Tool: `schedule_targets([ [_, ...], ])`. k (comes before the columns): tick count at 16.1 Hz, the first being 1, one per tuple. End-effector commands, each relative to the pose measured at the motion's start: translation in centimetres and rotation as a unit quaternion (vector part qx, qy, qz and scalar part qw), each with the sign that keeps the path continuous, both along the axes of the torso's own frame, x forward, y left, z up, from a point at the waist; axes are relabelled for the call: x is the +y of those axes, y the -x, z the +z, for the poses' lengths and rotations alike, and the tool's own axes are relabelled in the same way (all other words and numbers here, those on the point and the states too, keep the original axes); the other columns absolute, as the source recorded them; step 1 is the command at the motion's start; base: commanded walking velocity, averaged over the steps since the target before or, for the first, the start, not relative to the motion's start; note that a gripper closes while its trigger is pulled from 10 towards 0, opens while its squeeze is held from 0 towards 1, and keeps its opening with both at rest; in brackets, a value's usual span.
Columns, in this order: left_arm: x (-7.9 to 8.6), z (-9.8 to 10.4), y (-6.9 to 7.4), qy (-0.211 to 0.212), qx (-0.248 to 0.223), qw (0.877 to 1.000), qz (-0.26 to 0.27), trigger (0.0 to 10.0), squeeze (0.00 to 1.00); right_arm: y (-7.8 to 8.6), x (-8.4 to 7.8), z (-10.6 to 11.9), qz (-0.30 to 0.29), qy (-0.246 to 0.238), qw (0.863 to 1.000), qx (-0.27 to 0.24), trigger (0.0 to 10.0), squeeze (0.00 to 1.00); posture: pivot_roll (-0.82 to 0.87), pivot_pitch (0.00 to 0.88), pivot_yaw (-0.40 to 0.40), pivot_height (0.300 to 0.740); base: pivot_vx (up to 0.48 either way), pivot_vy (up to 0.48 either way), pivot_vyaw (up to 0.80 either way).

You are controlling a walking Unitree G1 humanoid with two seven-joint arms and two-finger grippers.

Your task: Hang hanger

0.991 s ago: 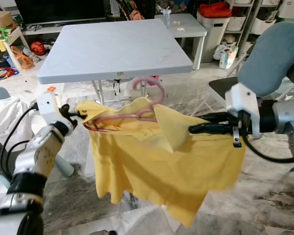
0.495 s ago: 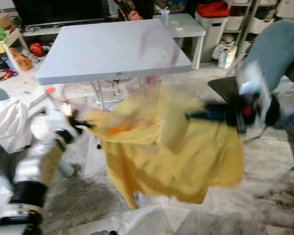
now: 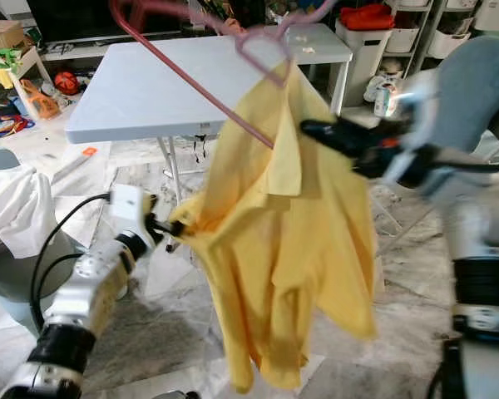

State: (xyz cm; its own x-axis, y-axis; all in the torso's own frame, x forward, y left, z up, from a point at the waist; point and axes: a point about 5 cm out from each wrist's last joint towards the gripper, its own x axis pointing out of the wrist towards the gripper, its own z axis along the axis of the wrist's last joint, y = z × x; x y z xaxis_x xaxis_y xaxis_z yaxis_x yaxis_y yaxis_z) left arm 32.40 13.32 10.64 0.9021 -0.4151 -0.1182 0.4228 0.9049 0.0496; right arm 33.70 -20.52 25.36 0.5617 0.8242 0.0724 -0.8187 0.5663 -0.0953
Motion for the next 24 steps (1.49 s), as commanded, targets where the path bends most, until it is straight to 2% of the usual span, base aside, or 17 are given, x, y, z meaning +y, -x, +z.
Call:
schedule_targets([
  [1,-0.7,0.5,0.4,-0.059,-0.05,0.996,-0.037,10.0,1.0,-0.4,0.9,-1.4,-0.029,0.028,0.999,0.008,10.0,0.0,-0.14,0.0,0.045,0.74,0.0,0.0,0.0],
  [2,-0.6,0.3,0.7,-0.076,-0.058,0.994,-0.049,10.0,1.0,-0.7,1.4,-2.5,-0.053,0.033,0.998,0.019,10.0,0.0,-0.13,0.0,0.042,0.74,0.0,0.0,0.0],
  [4,-0.1,-0.3,1.5,-0.112,-0.065,0.989,-0.069,10.0,1.0,-0.5,2.5,-6.1,-0.075,0.134,0.988,0.007,10.0,0.0,-0.12,0.0,0.036,0.74,0.0,0.0,0.0],
  [7,0.5,-1.1,2.7,-0.154,-0.071,0.979,-0.11,10.0,1.0,-1.1,1.2,-9.7,-0.138,0.246,0.959,-0.005,10.0,0.0,-0.1,0.0,0.029,0.74,0.0,0.0,0.0],
  [10,1.0,-2.4,4.1,-0.191,-0.041,0.966,-0.171,10.0,1.0,-1.2,-0.6,-10.7,-0.134,0.327,0.935,-0.021,10.0,0.0,-0.09,0.0,0.028,0.74,0.0,0.0,0.0],
  [12,1.7,-3.2,4.3,-0.243,-0.028,0.953,-0.18,10.0,1.0,-1.8,-1.1,-10.2,-0.157,0.32,0.934,-0.023,10.0,0.0,-0.09,0.0,0.028,0.74,0.0,0.0,0.0],
  [13,2.7,-3.8,4.3,-0.292,-0.015,0.94,-0.178,10.0,1.0,-2.4,-1.5,-9.7,-0.187,0.317,0.929,-0.031,10.0,0.0,-0.09,0.0,0.028,0.74,0.0,0.0,0.0],
  [14,3.3,-4.0,4.0,-0.291,-0.002,0.944,-0.155,10.0,1.0,-3.0,-1.7,-9.2,-0.218,0.308,0.925,-0.038,10.0,0.0,-0.09,0.0,0.028,0.74,0.0,0.0,0.0],
  [15,3.3,-3.5,3.7,-0.183,0.032,0.977,-0.106,10.0,1.0,-3.4,-1.8,-8.3,-0.253,0.296,0.918,-0.068,10.0,0.0,-0.09,0.0,0.028,0.74,0.0,0.0,0.0],
  [17,3.1,-3.6,3.9,-0.148,0.045,0.982,-0.107,10.0,1.0,-4.2,-2.4,-6.5,-0.323,0.256,0.906,-0.101,10.0,0.0,-0.08,0.0,0.028,0.74,0.0,0.0,0.0],
  [18,3.0,-3.6,3.9,-0.13,0.047,0.986,-0.098,10.0,1.0,-4.4,-2.5,-6.1,-0.332,0.236,0.908,-0.099,10.0,0.0,-0.09,0.0,0.029,0.74,0.0,0.0,0.0],
  [19,3.1,-3.5,3.3,-0.129,0.034,0.989,-0.06,10.0,1.0,-4.6,-2.6,-5.5,-0.344,0.227,0.903,-0.119,10.0,0.0,-0.09,0.0,0.032,0.74,0.0,0.0,0.0],
  [20,3.6,-3.4,2.8,-0.123,0.034,0.992,-0.013,10.0,1.0,-4.5,-2.3,-5.3,-0.337,0.207,0.91,-0.122,10.0,0.0,-0.09,0.0,0.031,0.74,0.0,0.0,0.0],
  [21,4.9,-3.4,1.9,-0.133,0.039,0.988,0.069,10.0,1.0,-4.4,-1.4,-5.4,-0.293,0.165,0.937,-0.099,10.0,0.0,-0.09,0.0,0.031,0.74,0.0,0.0,0.0],
  [22,6.4,-2.3,1.0,-0.075,0.027,0.985,0.154,10.0,1.0,-3.2,0.6,-5.7,-0.166,0.137,0.973,-0.088,10.0,0.0,-0.09,0.0,0.031,0.74,0.0,0.0,0.0],
  [23,7.8,-1.5,0.5,-0.036,0.016,0.974,0.221,10.0,1.0,-2.1,1.6,-6.4,-0.086,0.149,0.981,-0.086,10.0,0.0,-0.09,0.0,0.032,0.74,0.0,0.0,0.0],
  [24,8.6,-1.2,0.3,-0.011,0.014,0.966,0.257,10.0,1.0,-1.5,1.8,-7.0,-0.051,0.164,0.982,-0.077,10.0,0.0,-0.09,0.0,0.034,0.74,0.0,0.0,0.0],
])
